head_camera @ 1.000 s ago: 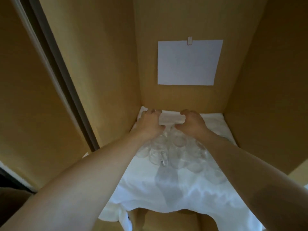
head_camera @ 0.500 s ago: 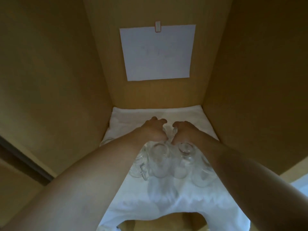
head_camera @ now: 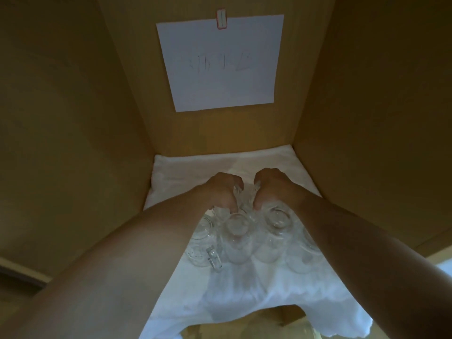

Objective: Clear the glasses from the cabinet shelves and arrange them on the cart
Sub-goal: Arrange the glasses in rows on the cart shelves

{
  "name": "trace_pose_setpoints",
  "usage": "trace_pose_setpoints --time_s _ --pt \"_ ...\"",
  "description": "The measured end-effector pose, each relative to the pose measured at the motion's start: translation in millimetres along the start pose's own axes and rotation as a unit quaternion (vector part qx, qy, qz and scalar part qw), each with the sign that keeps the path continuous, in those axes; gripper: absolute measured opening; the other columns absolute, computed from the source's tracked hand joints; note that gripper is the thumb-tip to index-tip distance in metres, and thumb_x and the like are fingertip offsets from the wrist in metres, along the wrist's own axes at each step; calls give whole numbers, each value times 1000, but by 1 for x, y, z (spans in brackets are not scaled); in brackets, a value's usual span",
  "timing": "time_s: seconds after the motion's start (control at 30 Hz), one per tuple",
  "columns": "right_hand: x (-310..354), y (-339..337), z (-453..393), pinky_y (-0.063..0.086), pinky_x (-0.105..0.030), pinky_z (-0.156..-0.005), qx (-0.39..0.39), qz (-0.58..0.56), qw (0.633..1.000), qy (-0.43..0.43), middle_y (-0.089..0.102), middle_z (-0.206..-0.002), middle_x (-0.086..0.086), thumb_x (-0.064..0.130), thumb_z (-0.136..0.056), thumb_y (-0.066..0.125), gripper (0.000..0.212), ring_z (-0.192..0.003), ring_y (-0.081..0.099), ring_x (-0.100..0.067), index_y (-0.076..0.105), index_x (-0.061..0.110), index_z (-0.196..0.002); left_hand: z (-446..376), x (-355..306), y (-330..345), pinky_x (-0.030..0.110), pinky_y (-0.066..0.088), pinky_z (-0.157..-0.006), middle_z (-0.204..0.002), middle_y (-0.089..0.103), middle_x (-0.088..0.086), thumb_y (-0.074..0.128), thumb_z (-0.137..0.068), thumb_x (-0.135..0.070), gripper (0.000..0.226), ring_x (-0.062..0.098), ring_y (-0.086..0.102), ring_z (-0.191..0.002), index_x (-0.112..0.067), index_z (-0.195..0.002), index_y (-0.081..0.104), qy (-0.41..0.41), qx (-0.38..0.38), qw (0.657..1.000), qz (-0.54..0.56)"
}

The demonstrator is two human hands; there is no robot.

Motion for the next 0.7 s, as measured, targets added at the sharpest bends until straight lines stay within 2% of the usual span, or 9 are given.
trace_pose_setpoints --time_s 0.07,0.17,0.27,0.33,0.43,0.5,0.57,0.63,0.7 --pt "-1 -5 -2 58 -30 -83 -8 -17 1000 9 63 -122 -2 32 -53 96 83 -106 63 -21 61 16 -127 2 6 -9 32 58 -51 -118 56 0 96 -53 -17 79 21 64 -91 -34 -122 62 -11 -19 999 35" --pt "-2 -17 -5 52 -26 -74 -42 -57 997 10 62 -122 -2 32 -53 96 83 -101 60 -19 61 18 -126 4 12 -31 16 42 -42 -113 57 -2 98 -50 -20 81 17 61 -90 -32 -121 62 -17 -73 996 54" --pt "-3 -36 -8 51 -26 -79 -104 -146 984 16 62 -123 -2 32 -51 98 86 -107 61 -21 61 19 -128 9 18 -59 21 46 -52 -118 59 3 99 -50 -23 79 22 62 -98 -27 -120 62 -36 -159 981 105" --pt "-1 -53 -8 50 -26 -81 -158 -208 965 23 63 -120 -1 36 -52 98 83 -106 61 -21 63 19 -125 17 23 -77 26 52 -59 -119 57 6 98 -52 -29 78 25 62 -100 -27 -119 59 -65 -230 958 159" --pt "0 -69 -4 57 -35 -82 -212 -374 902 34 62 -110 2 37 -51 96 72 -99 61 -19 63 21 -113 33 26 -99 34 57 -64 -121 50 7 95 -56 -31 70 28 61 -97 -28 -113 55 -98 -333 899 266" --pt "-1 -74 2 60 -37 -69 -219 -483 846 51 68 -106 -2 39 -51 94 66 -90 66 -19 64 23 -107 47 28 -112 42 62 -66 -123 44 4 95 -58 -27 69 27 59 -98 -30 -111 51 -106 -382 843 364" --pt "0 -76 12 58 -32 -56 -203 -565 798 53 69 -92 -1 40 -55 93 59 -73 65 -14 67 24 -106 63 27 -121 46 63 -60 -126 45 3 93 -60 -27 70 23 59 -100 -30 -113 47 -88 -402 790 454" --pt "1 -77 26 63 -41 -61 -173 -638 750 40 62 -74 0 38 -62 90 45 -59 60 -11 73 18 -98 79 24 -127 44 63 -57 -125 49 2 92 -64 -27 68 18 60 -97 -27 -115 47 -54 -408 735 539" --pt "4 -71 45 62 -50 -76 -122 -710 694 12 64 -78 0 36 -73 85 36 -67 65 -14 76 17 -102 97 18 -128 45 63 -60 -116 54 2 90 -70 -23 57 14 61 -90 -24 -110 50 -27 -390 680 621"
Point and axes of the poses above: each hand's wrist, its own z-axis away from the middle knuckle, its own y-axis out of the palm, x = y × z, the point moved 5 cm from there along -z, towards the middle knuckle
